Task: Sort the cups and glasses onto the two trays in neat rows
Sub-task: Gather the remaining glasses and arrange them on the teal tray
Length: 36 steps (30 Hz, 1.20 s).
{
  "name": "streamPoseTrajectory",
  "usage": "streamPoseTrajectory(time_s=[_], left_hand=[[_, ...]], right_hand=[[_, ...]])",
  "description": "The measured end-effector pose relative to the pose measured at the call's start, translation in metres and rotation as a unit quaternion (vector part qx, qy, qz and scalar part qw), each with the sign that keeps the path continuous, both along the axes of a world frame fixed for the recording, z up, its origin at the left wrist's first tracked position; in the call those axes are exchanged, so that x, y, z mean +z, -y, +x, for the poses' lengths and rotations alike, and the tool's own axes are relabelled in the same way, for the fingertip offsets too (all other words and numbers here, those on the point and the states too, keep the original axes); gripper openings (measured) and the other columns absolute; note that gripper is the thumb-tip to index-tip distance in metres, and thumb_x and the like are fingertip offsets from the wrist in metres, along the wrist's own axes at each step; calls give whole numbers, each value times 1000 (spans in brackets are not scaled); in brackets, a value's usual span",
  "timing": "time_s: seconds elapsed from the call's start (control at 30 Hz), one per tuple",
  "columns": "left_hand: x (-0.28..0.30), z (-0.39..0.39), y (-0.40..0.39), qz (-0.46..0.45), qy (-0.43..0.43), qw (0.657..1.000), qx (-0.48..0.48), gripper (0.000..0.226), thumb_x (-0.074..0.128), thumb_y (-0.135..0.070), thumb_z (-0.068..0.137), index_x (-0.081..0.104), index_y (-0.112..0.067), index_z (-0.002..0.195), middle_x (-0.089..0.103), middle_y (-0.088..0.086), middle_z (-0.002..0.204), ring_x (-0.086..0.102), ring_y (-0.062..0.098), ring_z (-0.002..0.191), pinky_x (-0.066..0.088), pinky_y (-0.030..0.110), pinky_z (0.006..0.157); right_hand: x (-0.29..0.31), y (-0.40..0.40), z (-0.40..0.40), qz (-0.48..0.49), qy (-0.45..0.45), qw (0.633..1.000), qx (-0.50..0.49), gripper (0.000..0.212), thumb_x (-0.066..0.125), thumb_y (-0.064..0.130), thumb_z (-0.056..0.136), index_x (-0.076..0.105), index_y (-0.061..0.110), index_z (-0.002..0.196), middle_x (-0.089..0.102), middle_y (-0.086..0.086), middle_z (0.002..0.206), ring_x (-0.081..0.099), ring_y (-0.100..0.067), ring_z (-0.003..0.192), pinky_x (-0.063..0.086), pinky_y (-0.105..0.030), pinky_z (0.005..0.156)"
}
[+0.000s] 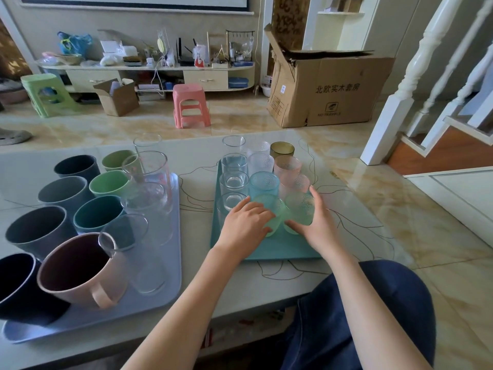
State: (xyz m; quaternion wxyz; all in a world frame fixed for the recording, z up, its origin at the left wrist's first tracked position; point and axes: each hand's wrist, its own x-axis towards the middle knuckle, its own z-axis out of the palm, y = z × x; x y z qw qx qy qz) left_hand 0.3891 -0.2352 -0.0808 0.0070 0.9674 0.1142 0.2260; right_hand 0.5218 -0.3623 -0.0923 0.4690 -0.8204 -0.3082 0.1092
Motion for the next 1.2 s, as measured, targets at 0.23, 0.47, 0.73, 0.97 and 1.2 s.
streamPoseTrajectory(time_s=[0.23, 0.47, 0.73, 0.97, 1.2], left_hand=[[-4, -5, -2, -59, 5, 998, -9, 44, 62, -29, 84, 56, -22, 127, 54, -6, 136, 38, 13, 136, 6, 25, 116], [-7, -6, -7, -28, 26, 999, 8, 37, 83, -19, 61, 73, -20, 97, 72, -5, 105, 64, 17, 109, 38, 36, 104], [-14, -11, -8, -31, 66, 997, 7, 49, 54, -37, 81, 57, -19, 127, 56, 2, 136, 44, 20, 134, 12, 32, 117], [-18, -36, -18, -474, 272, 825, 142, 49, 40, -31, 98, 31, -22, 145, 31, -9, 150, 23, 2, 138, 17, 24, 115], [-41, -33, -43, -728, 280, 610, 140, 54, 17, -38, 102, 31, -7, 145, 32, 2, 151, 29, 15, 141, 19, 31, 118]], right_hand=[[1, 2, -1, -1, -1, 1000, 8, 107, 83, 31, 67, 11, 28, 148, 35, -4, 149, 35, -22, 134, 33, -36, 104], [2, 3, -3, -2, 26, 1000, 7, 98, 79, 25, 73, 16, 23, 148, 36, -6, 148, 34, -22, 135, 30, -28, 101], [7, 4, -7, 19, 6, 1000, 9, 96, 76, 33, 76, 14, 23, 149, 28, -1, 152, 28, -17, 138, 25, -24, 102], [12, 7, 6, 87, -52, 983, -154, 57, 42, 40, 96, 25, 18, 146, 32, -8, 150, 37, -23, 134, 31, -36, 107], [-7, 8, 20, -90, -104, 975, -176, 40, 36, 8, 95, 47, 12, 134, 52, -11, 136, 50, -32, 120, 42, -38, 93]])
